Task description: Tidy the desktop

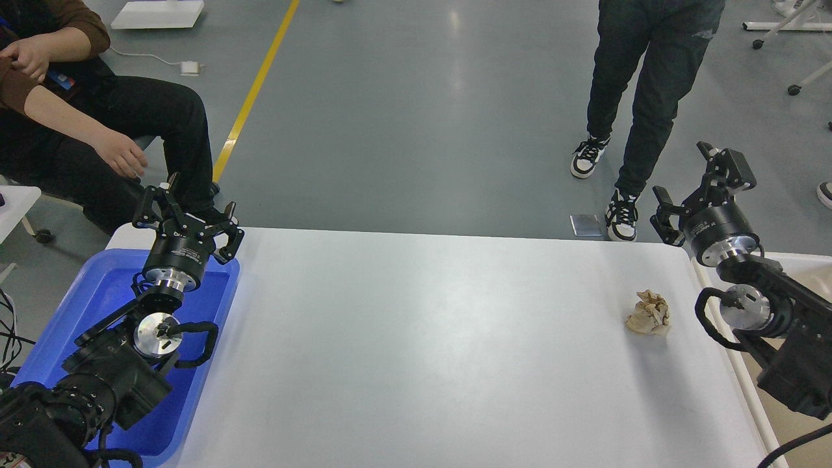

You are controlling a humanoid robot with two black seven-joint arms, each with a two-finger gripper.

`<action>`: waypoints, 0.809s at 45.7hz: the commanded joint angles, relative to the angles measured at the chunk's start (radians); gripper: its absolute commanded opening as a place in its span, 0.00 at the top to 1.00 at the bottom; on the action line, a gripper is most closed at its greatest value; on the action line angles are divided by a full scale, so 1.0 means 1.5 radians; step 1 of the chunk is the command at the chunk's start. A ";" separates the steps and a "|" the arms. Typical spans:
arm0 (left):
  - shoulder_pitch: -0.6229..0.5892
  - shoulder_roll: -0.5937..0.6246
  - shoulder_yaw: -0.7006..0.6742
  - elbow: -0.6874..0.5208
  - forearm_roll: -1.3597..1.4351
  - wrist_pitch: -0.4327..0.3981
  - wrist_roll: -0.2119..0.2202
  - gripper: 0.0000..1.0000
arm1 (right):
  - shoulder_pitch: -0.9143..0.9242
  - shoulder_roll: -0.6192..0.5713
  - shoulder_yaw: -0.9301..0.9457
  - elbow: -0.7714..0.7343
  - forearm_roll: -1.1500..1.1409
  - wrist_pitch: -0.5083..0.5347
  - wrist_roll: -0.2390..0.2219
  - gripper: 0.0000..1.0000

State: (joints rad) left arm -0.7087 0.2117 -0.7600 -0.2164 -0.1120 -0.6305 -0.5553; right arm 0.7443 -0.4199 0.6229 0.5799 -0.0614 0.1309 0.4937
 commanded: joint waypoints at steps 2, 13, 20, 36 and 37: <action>0.000 0.000 0.000 0.000 0.000 0.001 0.000 0.00 | -0.001 -0.002 0.001 0.000 0.001 0.000 0.000 0.00; 0.000 0.000 0.000 0.000 0.000 0.001 0.000 0.00 | -0.001 -0.012 0.000 -0.001 0.001 0.001 0.000 0.00; 0.000 0.000 0.000 0.000 0.000 0.001 0.000 0.00 | -0.001 -0.024 -0.001 -0.001 0.000 0.002 0.000 0.00; 0.000 0.000 0.000 0.000 0.000 0.001 0.000 0.00 | -0.003 -0.028 -0.002 -0.001 -0.001 0.005 0.000 0.00; 0.000 0.000 0.000 0.000 0.000 0.001 0.000 0.00 | -0.004 -0.028 -0.002 -0.001 -0.001 0.005 0.000 0.00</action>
State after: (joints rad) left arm -0.7087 0.2117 -0.7593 -0.2164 -0.1120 -0.6288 -0.5553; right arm 0.7421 -0.4563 0.6205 0.5791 -0.0622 0.1364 0.4939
